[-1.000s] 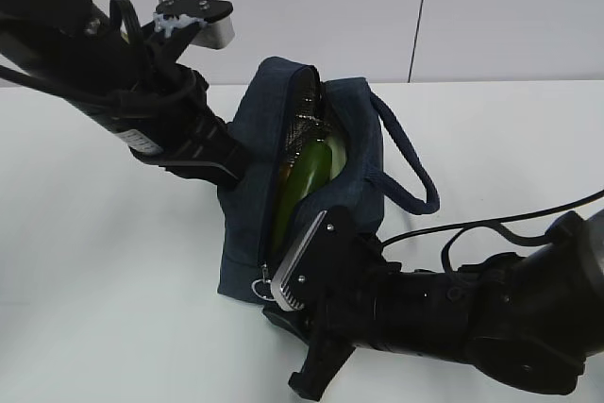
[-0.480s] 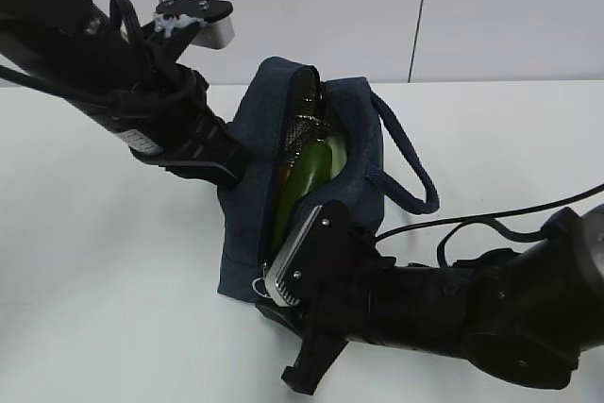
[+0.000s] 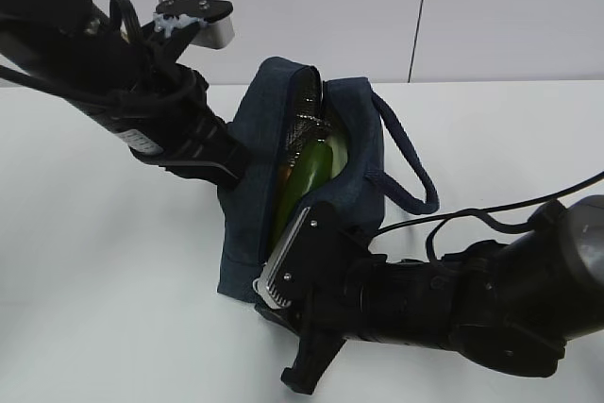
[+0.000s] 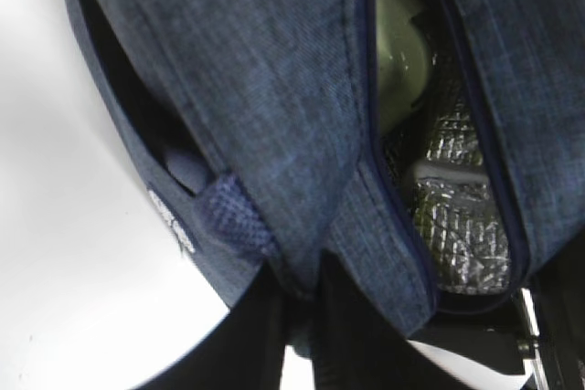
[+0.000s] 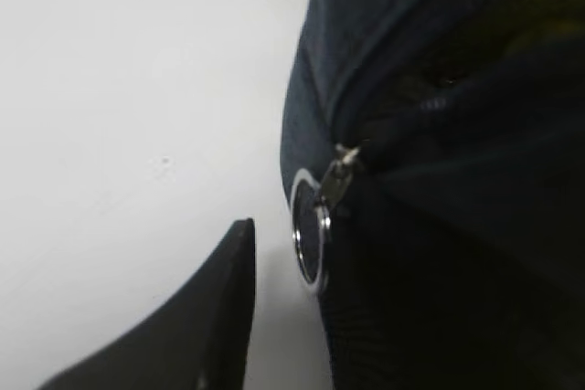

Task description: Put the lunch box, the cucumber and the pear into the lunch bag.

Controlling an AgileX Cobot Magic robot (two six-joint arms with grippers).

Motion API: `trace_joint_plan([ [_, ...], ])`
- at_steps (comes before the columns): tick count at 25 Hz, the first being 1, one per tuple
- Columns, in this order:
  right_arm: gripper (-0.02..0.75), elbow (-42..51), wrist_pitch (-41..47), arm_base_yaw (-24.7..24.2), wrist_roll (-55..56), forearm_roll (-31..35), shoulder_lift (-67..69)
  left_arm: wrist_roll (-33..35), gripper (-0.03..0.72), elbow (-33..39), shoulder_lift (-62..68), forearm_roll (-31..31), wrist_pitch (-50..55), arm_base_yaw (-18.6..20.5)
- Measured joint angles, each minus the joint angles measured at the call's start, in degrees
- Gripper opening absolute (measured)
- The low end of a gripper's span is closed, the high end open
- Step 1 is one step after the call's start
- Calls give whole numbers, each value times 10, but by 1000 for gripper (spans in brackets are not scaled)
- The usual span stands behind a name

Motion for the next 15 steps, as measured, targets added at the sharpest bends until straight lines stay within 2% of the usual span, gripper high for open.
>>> trace_joint_plan([
  [11,13,0,0,0,1,-4,0,0,4,0,0,0,-1,0],
  [15,0,0,0,0,1,6,0,0,4,0,0,-1,-1,0],
])
